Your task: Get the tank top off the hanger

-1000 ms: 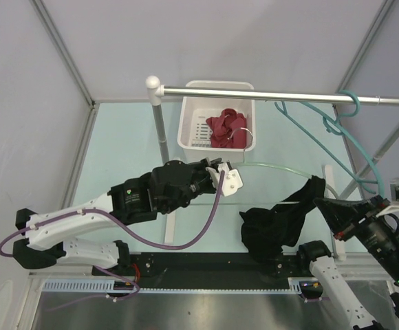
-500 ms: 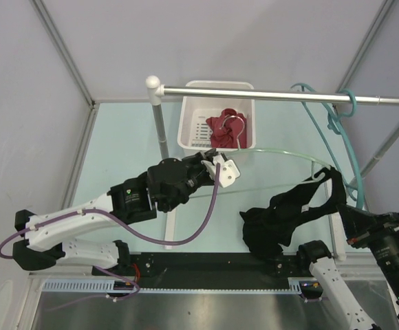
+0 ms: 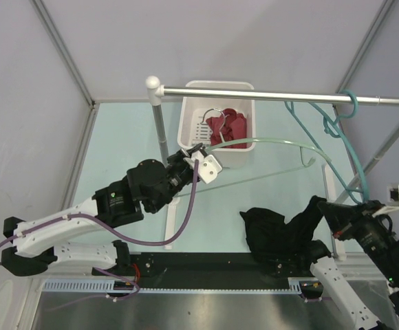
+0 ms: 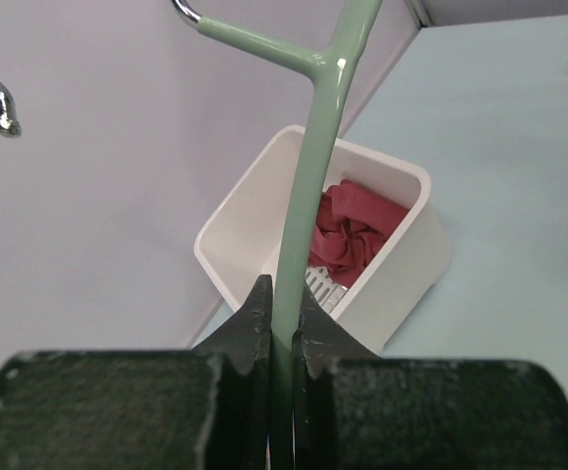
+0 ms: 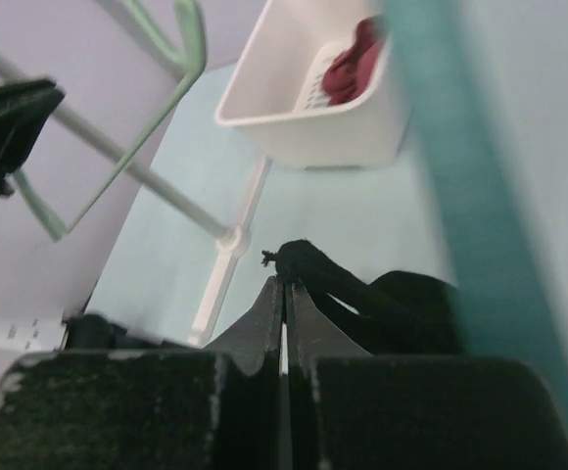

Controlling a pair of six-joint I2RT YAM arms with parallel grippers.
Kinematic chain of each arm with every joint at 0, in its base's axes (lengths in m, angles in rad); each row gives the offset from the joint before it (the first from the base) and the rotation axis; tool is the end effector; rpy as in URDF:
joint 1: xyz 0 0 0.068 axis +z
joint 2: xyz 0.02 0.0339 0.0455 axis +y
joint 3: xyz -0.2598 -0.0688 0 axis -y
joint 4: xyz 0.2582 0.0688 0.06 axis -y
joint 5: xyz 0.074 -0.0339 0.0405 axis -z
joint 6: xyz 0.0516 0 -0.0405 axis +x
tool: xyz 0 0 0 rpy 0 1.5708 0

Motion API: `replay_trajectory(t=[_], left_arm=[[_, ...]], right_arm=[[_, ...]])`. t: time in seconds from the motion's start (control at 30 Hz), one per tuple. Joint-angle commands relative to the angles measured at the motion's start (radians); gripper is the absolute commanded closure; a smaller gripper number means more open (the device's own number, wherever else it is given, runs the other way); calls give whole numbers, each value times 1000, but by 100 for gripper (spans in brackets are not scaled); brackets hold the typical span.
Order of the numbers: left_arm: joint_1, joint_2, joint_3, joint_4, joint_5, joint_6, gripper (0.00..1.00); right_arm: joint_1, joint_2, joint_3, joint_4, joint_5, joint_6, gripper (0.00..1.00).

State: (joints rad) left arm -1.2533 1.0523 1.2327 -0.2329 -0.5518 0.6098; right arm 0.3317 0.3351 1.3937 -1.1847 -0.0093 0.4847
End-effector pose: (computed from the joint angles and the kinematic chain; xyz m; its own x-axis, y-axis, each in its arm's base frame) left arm 0.1045 -0.2312 0.4383 0.3563 0.4780 -0.8029 0.5386 0.5971 0.5945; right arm -0.0252 -0.0082 0.4376 -0.2610 0.4029 -0.8772 -0.2404 0.8530 0.4633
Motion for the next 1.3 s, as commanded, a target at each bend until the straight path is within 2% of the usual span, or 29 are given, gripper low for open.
replay_trajectory(t=[0.0, 0.03, 0.07, 0.13, 0.17, 0.27, 0.37, 0.57, 0.73, 0.87, 0.97, 1.0, 1.1, 1.27], left_arm=[[8, -35, 33, 78, 21, -33, 100], [6, -32, 31, 79, 21, -33, 100], [6, -25, 31, 81, 21, -31, 100], [6, -18, 36, 72, 20, -28, 100], [6, -17, 37, 64, 18, -28, 100], [6, -32, 39, 34, 23, -28, 100], [6, -69, 18, 26, 50, -9, 100], [6, -140, -50, 30, 236, 108, 100], [6, -152, -65, -2, 325, 168, 100], [6, -155, -50, -39, 452, 145, 100], [6, -126, -12, -60, 549, 121, 100], [5, -92, 14, -63, 609, 113, 100], [-9, -16, 62, -68, 642, 96, 100], [-55, 74, 125, -65, 615, 102, 100]], right_arm=[[-29, 97, -6, 114, -280, -83, 100], [-37, 114, 4, 93, -302, -95, 100], [-42, 140, 14, 80, -313, -107, 94], [-45, 163, 63, 31, -330, -147, 74], [-45, 169, 80, 13, -327, -159, 53], [-40, 183, 157, -50, -330, -196, 28], [-31, 214, 238, -124, -357, -225, 18], [4, 294, 494, -236, -347, -181, 8], [73, 317, 603, -242, -311, -114, 1], [167, 306, 559, -198, -265, -72, 0], [250, 289, 463, -135, -339, -40, 0], [262, 285, 431, -125, -366, -38, 0], [257, 285, 372, -150, -418, -46, 0], [210, 269, 308, -147, -529, -74, 15]])
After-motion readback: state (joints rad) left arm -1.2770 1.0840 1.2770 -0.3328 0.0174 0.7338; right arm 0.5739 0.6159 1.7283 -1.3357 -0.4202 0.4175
